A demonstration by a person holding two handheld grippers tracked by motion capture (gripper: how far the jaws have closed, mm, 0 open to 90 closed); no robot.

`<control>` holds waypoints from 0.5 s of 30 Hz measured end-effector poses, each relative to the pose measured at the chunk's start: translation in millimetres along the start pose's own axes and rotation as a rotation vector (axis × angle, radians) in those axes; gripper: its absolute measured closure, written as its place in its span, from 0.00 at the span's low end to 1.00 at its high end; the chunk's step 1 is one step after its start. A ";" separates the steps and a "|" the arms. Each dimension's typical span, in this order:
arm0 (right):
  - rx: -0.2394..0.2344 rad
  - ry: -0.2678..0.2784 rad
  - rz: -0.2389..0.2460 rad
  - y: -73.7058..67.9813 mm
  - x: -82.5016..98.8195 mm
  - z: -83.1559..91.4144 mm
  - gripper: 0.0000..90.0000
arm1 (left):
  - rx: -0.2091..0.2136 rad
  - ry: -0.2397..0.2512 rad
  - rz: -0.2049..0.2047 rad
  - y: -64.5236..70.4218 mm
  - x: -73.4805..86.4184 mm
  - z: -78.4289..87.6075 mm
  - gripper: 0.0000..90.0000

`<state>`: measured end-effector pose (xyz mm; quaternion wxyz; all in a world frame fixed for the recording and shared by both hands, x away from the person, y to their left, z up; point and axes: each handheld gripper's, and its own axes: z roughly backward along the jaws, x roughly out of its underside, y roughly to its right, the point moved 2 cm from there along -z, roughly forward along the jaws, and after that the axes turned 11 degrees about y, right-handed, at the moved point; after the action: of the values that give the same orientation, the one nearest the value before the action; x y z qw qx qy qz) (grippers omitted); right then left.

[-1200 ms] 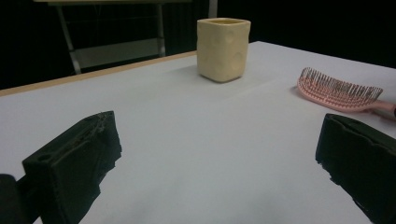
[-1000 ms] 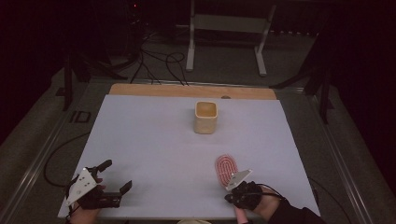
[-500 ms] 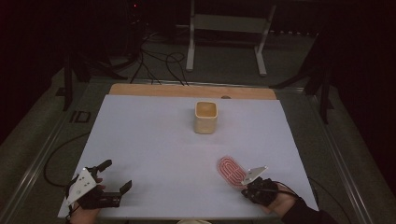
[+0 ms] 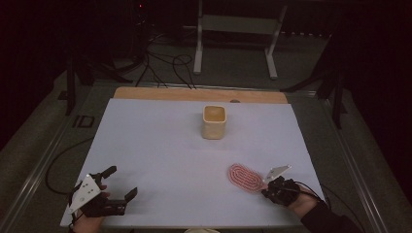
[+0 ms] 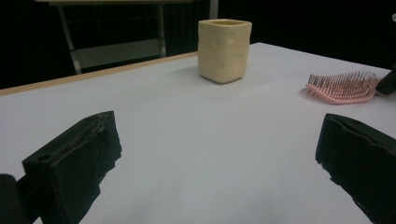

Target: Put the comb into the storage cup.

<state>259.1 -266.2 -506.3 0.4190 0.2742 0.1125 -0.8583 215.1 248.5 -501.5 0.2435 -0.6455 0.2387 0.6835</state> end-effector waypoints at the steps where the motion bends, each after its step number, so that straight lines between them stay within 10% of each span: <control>1: 0.006 -0.003 0.000 1.3 -0.1 0.2 1.00 | 0.001 0.000 0.001 -0.1 -0.1 0.0 0.00; 15: -0.058 0.016 0.082 -2.1 -5.6 10.7 0.89 | -0.002 -0.001 -0.001 0.2 -0.2 0.3 0.00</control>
<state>256.2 -265.7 -494.4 0.4605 0.2731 0.1292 -0.8347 214.7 248.5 -501.3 0.2432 -0.6453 0.2377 0.6840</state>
